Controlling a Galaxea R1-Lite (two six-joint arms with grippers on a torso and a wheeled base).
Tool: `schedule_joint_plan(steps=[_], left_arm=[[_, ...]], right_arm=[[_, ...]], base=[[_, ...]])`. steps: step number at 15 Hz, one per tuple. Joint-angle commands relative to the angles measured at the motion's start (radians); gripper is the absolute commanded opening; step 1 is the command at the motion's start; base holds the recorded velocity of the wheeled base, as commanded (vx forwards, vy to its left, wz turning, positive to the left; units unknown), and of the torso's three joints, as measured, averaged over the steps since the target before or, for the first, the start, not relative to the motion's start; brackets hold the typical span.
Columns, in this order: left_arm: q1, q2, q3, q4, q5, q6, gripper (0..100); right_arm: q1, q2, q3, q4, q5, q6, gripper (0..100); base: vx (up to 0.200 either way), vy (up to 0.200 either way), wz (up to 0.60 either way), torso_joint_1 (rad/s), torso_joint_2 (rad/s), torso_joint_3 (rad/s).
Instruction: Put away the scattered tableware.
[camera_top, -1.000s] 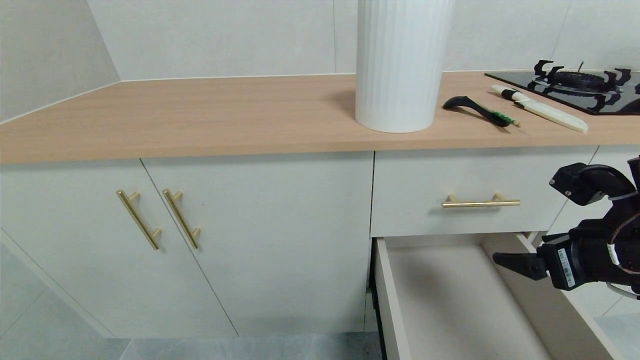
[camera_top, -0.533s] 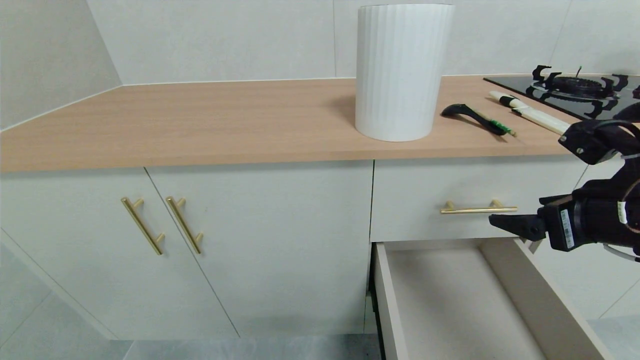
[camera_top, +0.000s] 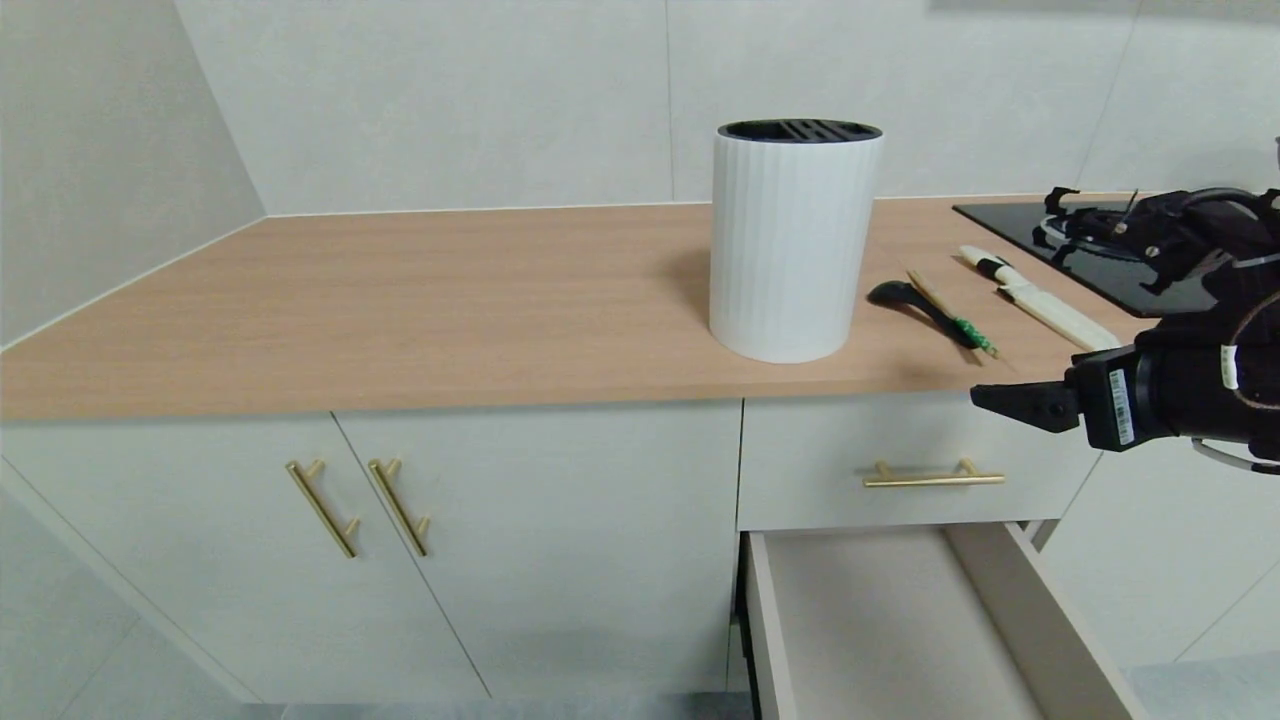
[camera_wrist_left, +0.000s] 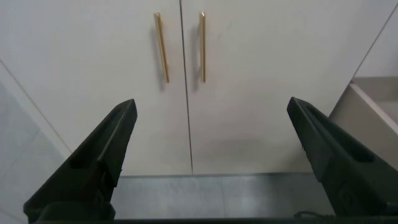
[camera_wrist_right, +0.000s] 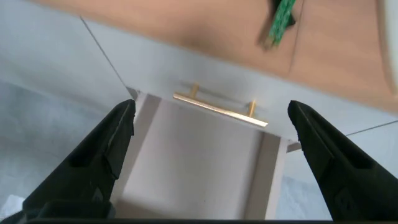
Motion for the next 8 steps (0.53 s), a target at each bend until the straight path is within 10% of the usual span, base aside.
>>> schedule_joint_plan(steps=[1, 8], left_arm=[[0.000, 0.002, 0.000, 0.000, 0.001, -0.001, 100], [0.000, 0.002, 0.000, 0.000, 0.001, -0.001, 100]], right_arm=[[-0.001, 0.014, -0.003, -0.002, -0.001, 0.002, 100], [-0.006, 0.138, -0.090, -0.080, -0.067, 0.149, 100]], base=[[0.000, 0.000, 0.00, 0.168, -0.44, -0.266], [0.000, 0.000, 0.00, 0.026, -0.07, -0.041]])
